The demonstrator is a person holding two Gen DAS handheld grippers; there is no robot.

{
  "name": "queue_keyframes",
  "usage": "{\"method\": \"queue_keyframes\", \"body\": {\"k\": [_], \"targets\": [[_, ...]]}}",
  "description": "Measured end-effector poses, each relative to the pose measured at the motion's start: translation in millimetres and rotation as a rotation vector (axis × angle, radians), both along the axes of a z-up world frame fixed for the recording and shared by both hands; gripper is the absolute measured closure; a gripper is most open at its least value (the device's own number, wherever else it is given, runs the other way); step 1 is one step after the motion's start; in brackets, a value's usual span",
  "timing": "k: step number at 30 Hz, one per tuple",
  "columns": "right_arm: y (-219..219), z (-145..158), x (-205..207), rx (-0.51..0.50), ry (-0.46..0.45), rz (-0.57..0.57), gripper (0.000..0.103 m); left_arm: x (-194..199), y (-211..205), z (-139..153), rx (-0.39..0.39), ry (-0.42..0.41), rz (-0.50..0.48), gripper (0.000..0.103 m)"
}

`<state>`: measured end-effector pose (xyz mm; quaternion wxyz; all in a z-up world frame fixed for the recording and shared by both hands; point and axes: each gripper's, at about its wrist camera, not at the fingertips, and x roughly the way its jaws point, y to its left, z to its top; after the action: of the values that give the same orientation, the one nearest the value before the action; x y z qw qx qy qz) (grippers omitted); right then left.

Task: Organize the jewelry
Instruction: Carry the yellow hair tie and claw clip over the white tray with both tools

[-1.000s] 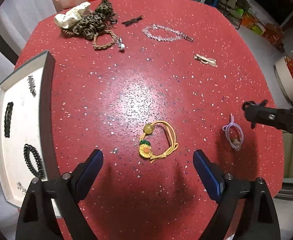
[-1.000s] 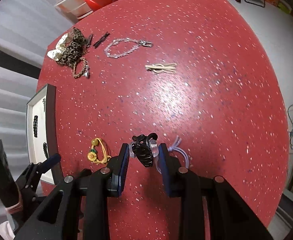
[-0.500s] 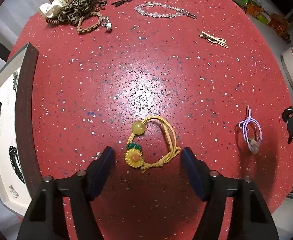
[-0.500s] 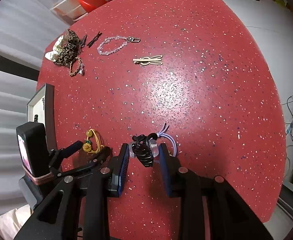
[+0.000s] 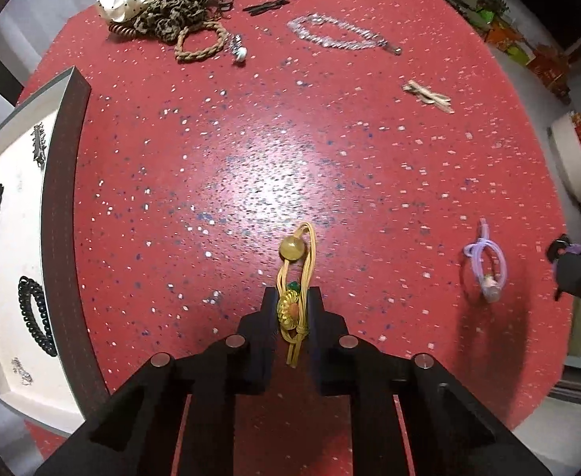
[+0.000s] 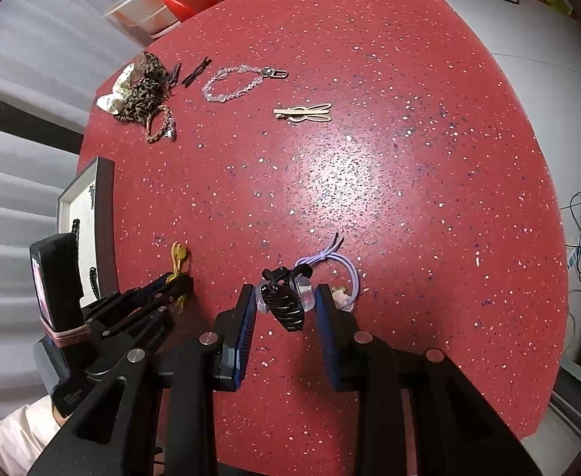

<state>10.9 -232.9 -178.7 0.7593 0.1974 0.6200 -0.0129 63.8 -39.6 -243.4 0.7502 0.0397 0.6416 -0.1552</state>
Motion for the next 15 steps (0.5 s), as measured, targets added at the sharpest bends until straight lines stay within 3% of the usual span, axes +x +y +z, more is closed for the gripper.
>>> {"method": "queue_keyframes", "body": {"k": [15], "targets": [[18.6,27.6,2.8,-0.006,-0.042,0.025,0.071,-17.1,22.5,85.7,-0.116,-0.089,0.021,0.087]]}}
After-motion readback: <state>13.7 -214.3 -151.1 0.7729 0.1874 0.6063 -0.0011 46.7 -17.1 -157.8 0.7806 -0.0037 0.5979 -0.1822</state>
